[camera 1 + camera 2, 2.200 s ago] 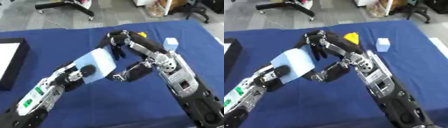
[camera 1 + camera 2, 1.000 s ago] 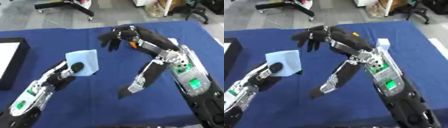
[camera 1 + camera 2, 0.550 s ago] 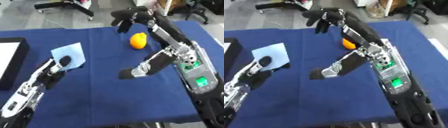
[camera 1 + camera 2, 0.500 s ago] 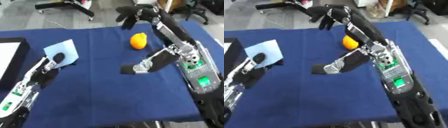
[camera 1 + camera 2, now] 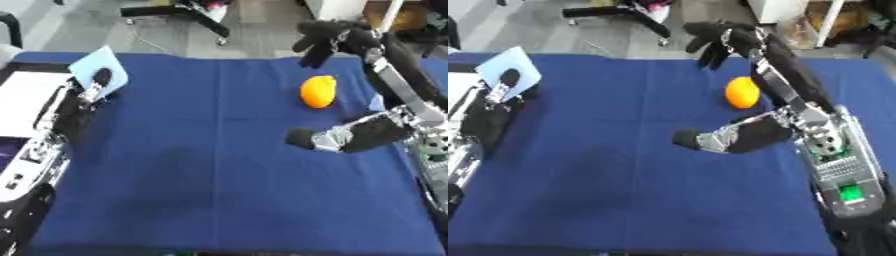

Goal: Pick up the objects with one hand, pass them to the other hand, and then place them into the box on the other side of the table.

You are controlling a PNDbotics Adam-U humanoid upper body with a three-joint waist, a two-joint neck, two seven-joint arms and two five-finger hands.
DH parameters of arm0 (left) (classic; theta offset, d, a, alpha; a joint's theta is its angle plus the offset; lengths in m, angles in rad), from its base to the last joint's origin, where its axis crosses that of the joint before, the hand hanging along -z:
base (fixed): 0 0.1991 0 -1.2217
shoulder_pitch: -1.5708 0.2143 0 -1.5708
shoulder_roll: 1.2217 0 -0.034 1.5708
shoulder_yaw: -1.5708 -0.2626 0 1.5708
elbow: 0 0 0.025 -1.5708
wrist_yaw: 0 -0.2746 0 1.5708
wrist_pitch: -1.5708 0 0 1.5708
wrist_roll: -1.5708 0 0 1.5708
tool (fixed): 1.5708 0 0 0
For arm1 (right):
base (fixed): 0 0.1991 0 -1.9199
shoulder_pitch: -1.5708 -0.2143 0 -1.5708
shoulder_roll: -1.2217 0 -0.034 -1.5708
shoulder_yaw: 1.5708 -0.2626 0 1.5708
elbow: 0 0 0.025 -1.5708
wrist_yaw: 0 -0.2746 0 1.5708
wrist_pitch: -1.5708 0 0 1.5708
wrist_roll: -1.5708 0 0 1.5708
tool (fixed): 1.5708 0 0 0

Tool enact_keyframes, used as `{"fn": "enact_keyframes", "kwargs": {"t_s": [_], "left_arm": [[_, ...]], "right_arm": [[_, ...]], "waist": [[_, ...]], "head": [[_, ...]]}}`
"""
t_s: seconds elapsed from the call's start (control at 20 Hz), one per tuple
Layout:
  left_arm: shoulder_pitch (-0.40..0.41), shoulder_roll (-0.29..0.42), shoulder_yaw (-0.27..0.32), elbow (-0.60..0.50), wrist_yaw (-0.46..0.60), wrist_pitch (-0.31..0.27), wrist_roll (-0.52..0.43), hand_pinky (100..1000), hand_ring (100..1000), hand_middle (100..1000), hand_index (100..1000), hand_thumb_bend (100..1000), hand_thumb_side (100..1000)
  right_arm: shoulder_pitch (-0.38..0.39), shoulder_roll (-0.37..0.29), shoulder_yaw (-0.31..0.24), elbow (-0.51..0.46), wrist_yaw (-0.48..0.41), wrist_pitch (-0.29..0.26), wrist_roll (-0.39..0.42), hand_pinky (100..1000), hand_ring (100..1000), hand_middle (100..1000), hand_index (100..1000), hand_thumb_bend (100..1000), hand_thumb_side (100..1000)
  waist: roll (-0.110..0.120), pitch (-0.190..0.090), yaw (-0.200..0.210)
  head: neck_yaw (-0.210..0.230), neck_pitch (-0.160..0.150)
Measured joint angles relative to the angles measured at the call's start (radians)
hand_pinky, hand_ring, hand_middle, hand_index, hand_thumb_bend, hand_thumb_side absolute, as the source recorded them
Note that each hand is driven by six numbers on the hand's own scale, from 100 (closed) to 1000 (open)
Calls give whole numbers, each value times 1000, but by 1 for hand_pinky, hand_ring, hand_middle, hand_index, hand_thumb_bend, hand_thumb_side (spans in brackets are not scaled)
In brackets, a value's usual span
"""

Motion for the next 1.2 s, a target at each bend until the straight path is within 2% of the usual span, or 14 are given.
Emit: {"fn": "enact_keyframes", "kwargs": {"t_s": [0.15,0.3,0.55,0.6,0.8,0.95,1.05,1.2], "left_arm": [[-18,53,38,81,-59,20,79,768,751,488,539,265,384],[-46,102,62,166,-136,65,148,765,760,503,552,276,368],[-105,171,71,289,-311,176,214,762,768,531,583,334,338],[-120,182,70,311,-358,206,214,763,773,550,608,370,331],[-179,216,56,393,-587,308,142,770,792,615,684,488,324],[-222,224,42,454,-776,345,46,781,820,694,748,573,368],[-250,225,38,493,-890,349,-14,794,854,764,811,700,469],[-280,221,38,542,-1028,339,-78,838,914,868,889,825,567]], "right_arm": [[4,-1,6,6,-6,-2,8,527,591,663,892,662,460],[11,-7,9,10,-10,-3,16,527,591,661,892,657,457],[19,-8,13,13,-17,-4,27,528,590,660,892,652,456],[19,-9,13,13,-18,-4,29,529,590,660,892,650,456],[20,-10,18,13,-25,-4,35,529,589,658,892,646,453],[23,-10,19,14,-27,-4,41,530,588,657,891,643,453],[24,-10,22,14,-30,-5,46,530,588,656,891,641,452],[26,-10,24,16,-34,-5,51,530,587,655,890,641,451]], "waist": [[1,-3,3],[2,-6,3],[4,-13,5],[5,-14,5],[8,-15,4],[8,-16,2],[8,-17,1],[8,-17,-2]], "head": [[21,-2],[36,-8],[49,-9],[49,-9],[53,-9],[55,-8],[58,-8],[59,-8]]}}
